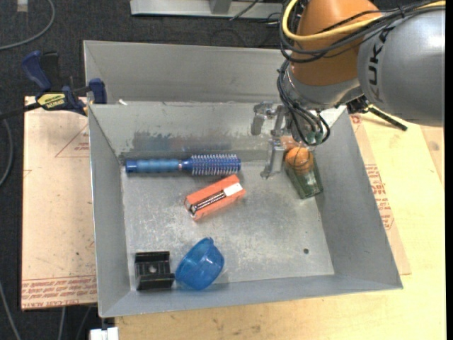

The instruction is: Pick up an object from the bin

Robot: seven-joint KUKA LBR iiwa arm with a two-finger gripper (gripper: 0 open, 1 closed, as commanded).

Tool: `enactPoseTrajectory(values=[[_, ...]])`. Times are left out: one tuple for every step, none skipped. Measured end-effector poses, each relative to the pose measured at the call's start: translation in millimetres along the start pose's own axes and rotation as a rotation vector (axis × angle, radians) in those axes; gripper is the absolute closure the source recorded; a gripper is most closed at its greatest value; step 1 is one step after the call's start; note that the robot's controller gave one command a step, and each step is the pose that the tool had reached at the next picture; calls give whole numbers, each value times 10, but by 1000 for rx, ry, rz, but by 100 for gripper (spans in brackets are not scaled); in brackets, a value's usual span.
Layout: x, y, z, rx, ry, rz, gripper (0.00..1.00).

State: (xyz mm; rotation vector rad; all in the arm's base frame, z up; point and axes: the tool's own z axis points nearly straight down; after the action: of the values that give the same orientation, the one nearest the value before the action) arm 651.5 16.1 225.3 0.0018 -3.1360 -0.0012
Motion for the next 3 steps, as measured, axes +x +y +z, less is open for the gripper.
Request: enactPoseTrajectory(values=[[-10,0,-55,0,-8,0,0],[116,289,427,0,-12,37,0],[62,552,900,-1,-10,13,0]])
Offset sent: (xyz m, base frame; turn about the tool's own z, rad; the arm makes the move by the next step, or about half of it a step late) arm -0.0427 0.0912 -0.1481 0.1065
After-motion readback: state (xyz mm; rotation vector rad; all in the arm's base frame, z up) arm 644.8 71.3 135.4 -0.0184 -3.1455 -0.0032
